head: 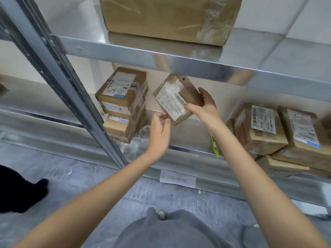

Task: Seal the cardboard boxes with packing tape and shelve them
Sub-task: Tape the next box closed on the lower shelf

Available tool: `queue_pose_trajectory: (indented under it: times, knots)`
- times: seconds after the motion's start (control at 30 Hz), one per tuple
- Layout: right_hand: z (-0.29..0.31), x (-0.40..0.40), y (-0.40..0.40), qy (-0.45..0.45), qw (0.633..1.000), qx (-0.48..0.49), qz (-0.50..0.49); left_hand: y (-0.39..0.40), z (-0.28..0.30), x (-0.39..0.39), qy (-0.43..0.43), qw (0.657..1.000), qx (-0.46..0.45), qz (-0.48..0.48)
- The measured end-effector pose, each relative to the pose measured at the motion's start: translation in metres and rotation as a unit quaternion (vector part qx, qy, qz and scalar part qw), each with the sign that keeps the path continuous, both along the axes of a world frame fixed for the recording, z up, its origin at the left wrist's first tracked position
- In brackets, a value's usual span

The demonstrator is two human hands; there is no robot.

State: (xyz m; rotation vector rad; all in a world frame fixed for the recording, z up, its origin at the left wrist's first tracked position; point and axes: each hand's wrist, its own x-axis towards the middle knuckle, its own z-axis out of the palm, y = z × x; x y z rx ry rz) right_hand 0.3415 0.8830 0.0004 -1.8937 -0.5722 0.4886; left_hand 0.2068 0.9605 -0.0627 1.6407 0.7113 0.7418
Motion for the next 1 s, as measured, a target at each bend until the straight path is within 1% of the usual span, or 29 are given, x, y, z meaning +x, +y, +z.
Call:
queue_pose_trajectory:
  times: [0.07,0.13,0.2,0.23,0.33,0.4,0.47,0.5,0.57,0.73,0.77,0.83,0.87,0.9,0.93,0.97,1.0]
  knots:
    - [-0.019,0.01,-0.017,-0.046,0.995,-0.082,0.035,0.003,-0.026,0.001,0.052,0.997,-0.015,-0.061]
    - [-0.043,0.02,-0.03,-0.089,0.977,-0.173,0.09,0.009,-0.053,0.001,0.129,0.986,-0.016,-0.099]
    - [-0.068,0.029,-0.04,-0.111,0.955,-0.24,0.135,0.017,-0.077,-0.001,0.217,0.969,0.023,-0.115]
    - [-0.079,0.033,-0.043,-0.11,0.95,-0.255,0.145,0.022,-0.088,-0.002,0.26,0.957,0.055,-0.115]
    - [-0.097,0.04,-0.048,-0.101,0.952,-0.253,0.14,0.035,-0.106,-0.006,0.375,0.902,0.188,-0.101]
    - [-0.103,0.042,-0.046,-0.093,0.956,-0.245,0.135,0.042,-0.11,-0.009,0.441,0.857,0.248,-0.1]
    - [-0.106,0.043,-0.044,-0.097,0.954,-0.251,0.136,0.047,-0.112,-0.01,0.491,0.82,0.272,-0.109]
    - [-0.109,0.043,-0.043,-0.101,0.952,-0.256,0.134,0.048,-0.113,-0.009,0.506,0.808,0.281,-0.113]
    - [-0.111,0.041,-0.042,-0.107,0.95,-0.265,0.128,0.048,-0.113,-0.006,0.519,0.796,0.289,-0.116]
    - [-0.114,0.035,-0.047,-0.138,0.93,-0.311,0.136,0.042,-0.113,-0.001,0.537,0.801,0.254,-0.066]
    - [-0.113,0.034,-0.049,-0.153,0.927,-0.312,0.138,0.041,-0.114,0.0,0.535,0.802,0.261,-0.053]
    - [-0.108,0.028,-0.051,-0.203,0.929,-0.278,0.137,0.037,-0.111,0.0,0.512,0.812,0.28,-0.023]
    - [-0.104,0.025,-0.051,-0.231,0.931,-0.249,0.131,0.034,-0.109,-0.001,0.488,0.828,0.276,-0.005]
    - [-0.1,0.021,-0.049,-0.255,0.934,-0.218,0.123,0.03,-0.106,-0.003,0.452,0.853,0.259,0.013]
    - [-0.096,0.016,-0.047,-0.268,0.938,-0.188,0.116,0.026,-0.101,-0.006,0.403,0.886,0.227,0.026]
    - [-0.094,0.009,-0.043,-0.263,0.944,-0.164,0.114,0.02,-0.096,-0.009,0.342,0.922,0.182,0.029]
    - [-0.091,0.0,-0.039,-0.239,0.953,-0.145,0.119,0.013,-0.089,-0.013,0.276,0.952,0.128,0.021]
